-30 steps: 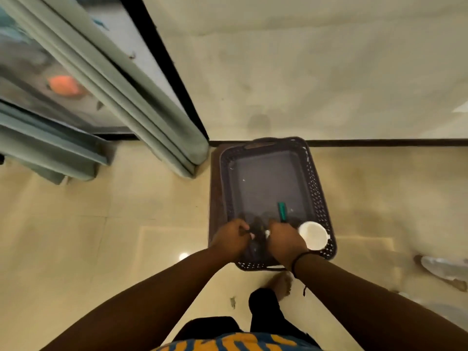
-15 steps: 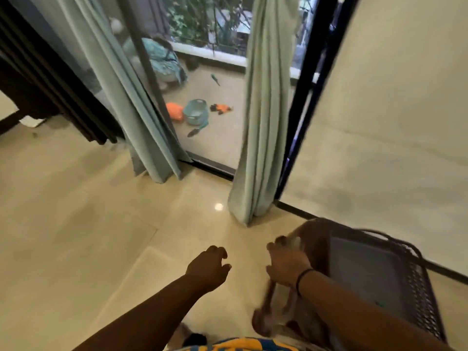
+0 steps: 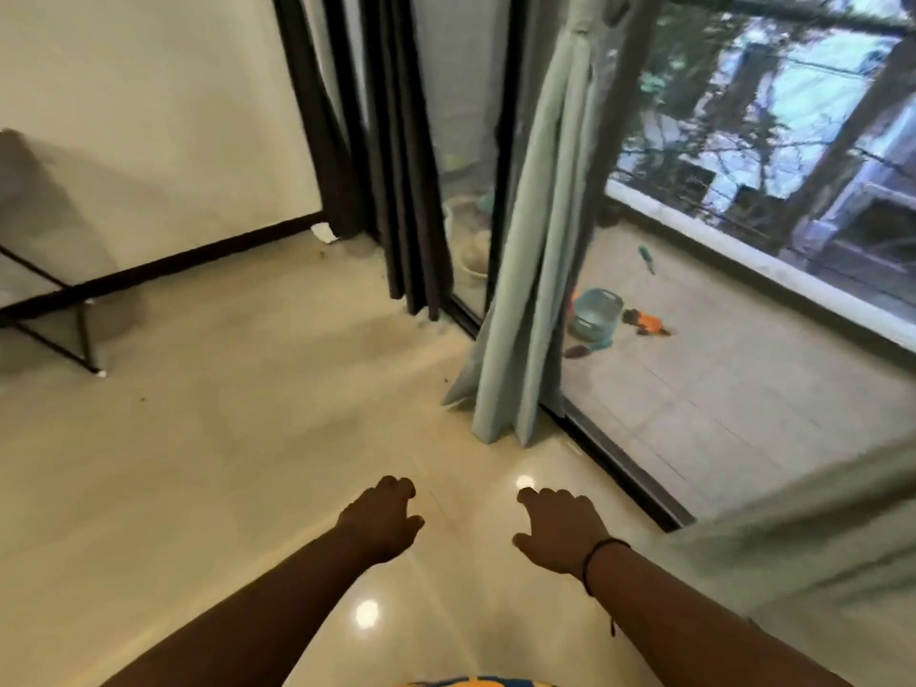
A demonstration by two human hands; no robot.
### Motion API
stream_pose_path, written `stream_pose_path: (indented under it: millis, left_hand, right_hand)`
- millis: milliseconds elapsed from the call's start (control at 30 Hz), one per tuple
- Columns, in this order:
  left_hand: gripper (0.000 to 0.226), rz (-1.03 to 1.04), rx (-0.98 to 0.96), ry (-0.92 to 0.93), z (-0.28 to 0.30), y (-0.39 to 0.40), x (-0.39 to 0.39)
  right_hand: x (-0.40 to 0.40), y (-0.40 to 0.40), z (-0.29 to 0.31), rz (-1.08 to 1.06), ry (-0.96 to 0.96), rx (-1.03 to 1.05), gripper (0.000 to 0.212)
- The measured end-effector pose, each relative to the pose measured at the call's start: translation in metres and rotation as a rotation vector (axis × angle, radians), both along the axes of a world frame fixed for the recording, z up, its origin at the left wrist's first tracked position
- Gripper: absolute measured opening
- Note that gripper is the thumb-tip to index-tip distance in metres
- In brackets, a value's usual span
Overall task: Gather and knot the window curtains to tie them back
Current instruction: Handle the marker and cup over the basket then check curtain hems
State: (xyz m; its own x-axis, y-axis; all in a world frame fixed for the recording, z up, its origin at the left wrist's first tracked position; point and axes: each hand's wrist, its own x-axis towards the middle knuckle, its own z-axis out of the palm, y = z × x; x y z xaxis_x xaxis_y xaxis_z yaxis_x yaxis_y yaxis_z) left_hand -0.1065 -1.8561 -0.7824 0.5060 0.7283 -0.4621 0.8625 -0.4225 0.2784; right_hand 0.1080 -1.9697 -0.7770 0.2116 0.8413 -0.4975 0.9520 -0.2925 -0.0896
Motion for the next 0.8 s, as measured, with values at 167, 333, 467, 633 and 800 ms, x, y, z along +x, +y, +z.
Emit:
stream_pose_path:
  millis: [167, 333, 467, 633, 800]
  left_hand:
    - [0.048, 0.125, -0.009, 0.031, -0.003, 0.089, -0.001]
    - [0.047, 0.248, 0.036, 0.029, 0.004, 0.197, 0.030]
    - [0.046, 0.338, 0.067, -0.001, 0.022, 0.273, 0.063]
    - [0.045, 0.435, 0.064, -0.068, 0.029, 0.340, 0.085]
    - [0.045, 0.504, 0.081, -0.024, 0.019, 0.425, 0.079]
  right_hand:
    - [0.017, 0.122, -0.015, 0.066, 0.061, 0.006, 0.060]
    - [0.065, 0.255, -0.023, 0.208, 0.044, 0.019, 0.060]
    - [0.107, 0.360, -0.001, 0.345, 0.015, 0.039, 0.060]
    - [0.122, 0.472, 0.017, 0.456, -0.053, 0.103, 0.056]
    - [0.108, 0.561, 0.008, 0.538, -0.040, 0.125, 0.059]
